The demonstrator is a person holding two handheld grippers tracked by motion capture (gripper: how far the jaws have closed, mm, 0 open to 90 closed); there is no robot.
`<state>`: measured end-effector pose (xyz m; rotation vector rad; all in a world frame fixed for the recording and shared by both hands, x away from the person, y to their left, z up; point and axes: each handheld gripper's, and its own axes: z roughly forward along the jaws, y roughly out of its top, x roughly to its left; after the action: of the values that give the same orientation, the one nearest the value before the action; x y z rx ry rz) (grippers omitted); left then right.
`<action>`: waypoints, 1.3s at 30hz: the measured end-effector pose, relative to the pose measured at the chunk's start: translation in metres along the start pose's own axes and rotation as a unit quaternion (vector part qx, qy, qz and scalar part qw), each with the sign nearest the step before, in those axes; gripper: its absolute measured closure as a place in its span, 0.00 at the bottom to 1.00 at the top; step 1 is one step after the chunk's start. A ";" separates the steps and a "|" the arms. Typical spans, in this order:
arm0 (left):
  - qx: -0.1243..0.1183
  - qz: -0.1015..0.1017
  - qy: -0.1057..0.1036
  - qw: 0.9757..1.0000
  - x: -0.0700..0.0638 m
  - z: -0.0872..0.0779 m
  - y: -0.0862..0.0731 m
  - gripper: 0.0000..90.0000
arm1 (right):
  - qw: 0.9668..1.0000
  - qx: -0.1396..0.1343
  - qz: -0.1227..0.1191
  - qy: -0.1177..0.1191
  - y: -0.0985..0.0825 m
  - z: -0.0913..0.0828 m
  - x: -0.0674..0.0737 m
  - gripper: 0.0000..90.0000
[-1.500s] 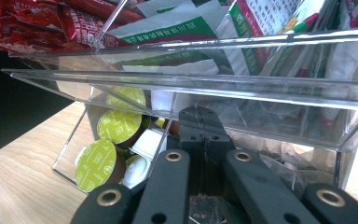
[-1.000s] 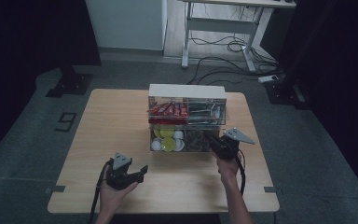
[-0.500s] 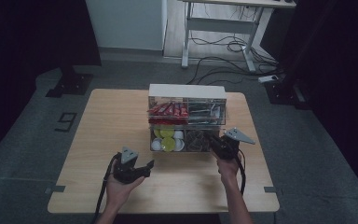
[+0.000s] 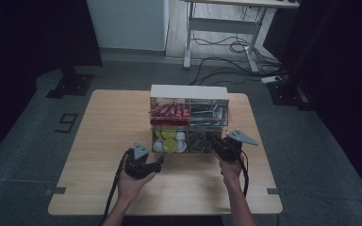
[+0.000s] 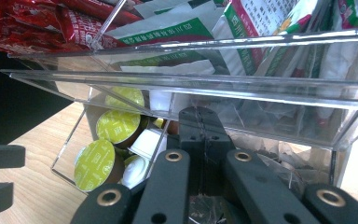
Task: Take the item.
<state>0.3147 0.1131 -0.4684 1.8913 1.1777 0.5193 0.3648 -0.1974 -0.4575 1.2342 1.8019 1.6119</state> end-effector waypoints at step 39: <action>0.013 -0.001 0.021 1.000 -0.022 0.059 0.024 0.29 | 1.000 -0.002 -0.002 -0.003 0.001 -0.002 -0.002 0.98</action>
<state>0.3582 0.0631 -0.4811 1.9101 1.2192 0.5482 0.3646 -0.2003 -0.4570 1.2319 1.7950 1.6084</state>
